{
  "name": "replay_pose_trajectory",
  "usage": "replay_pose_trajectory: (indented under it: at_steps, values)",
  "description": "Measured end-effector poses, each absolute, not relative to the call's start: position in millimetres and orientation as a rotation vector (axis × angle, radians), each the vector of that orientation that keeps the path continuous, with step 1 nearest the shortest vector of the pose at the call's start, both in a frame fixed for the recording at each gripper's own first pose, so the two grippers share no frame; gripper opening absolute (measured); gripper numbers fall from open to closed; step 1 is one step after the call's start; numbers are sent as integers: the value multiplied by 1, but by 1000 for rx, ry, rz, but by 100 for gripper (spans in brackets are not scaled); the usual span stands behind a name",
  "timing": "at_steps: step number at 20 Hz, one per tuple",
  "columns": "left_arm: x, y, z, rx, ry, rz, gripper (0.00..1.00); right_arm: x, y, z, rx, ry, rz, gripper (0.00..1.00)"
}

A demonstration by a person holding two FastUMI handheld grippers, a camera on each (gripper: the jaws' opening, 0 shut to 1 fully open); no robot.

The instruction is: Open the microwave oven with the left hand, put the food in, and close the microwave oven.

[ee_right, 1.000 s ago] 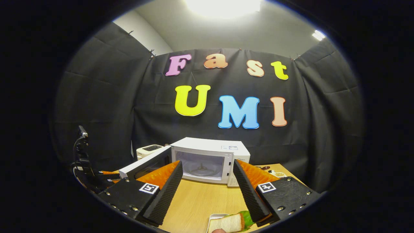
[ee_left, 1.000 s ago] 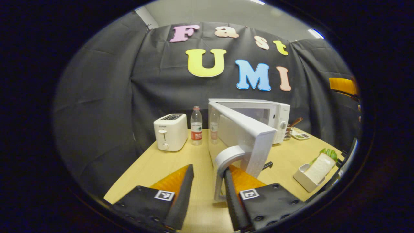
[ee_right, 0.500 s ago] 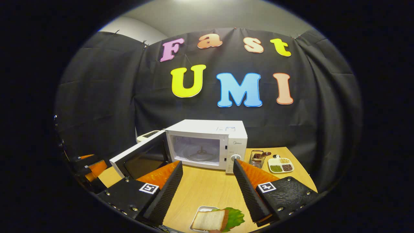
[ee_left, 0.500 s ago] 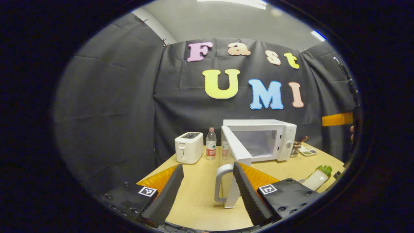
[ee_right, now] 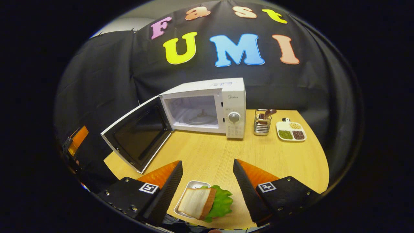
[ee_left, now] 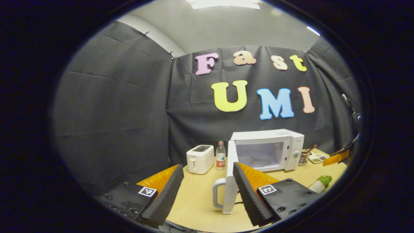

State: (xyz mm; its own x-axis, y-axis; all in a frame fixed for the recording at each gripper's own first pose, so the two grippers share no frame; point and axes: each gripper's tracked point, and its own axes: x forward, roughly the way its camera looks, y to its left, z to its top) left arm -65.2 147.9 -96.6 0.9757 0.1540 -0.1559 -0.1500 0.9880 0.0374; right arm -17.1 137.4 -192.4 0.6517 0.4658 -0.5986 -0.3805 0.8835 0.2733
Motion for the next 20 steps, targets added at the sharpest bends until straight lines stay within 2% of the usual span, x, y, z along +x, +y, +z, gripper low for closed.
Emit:
replay_pose_trajectory:
  at_steps: [4,9,13,15,17,19,20]
  values:
    - [-71,140,-109,25,199,193,99,-31,130,-228,195,845,490,98]
    - [-69,134,-108,11,201,236,96,-51,129,-263,266,990,521,98]
    - [-70,125,-107,16,196,263,98,-70,131,-282,304,1098,557,97]
    - [-71,120,-109,20,202,282,97,-80,132,-288,321,1153,581,88]
    - [-74,117,-112,36,210,306,98,-88,139,-288,355,1192,619,88]
    - [-77,112,-112,47,213,322,97,-85,142,-290,386,1218,638,64]
    - [-77,110,-111,51,212,328,96,-87,147,-287,405,1230,668,64]
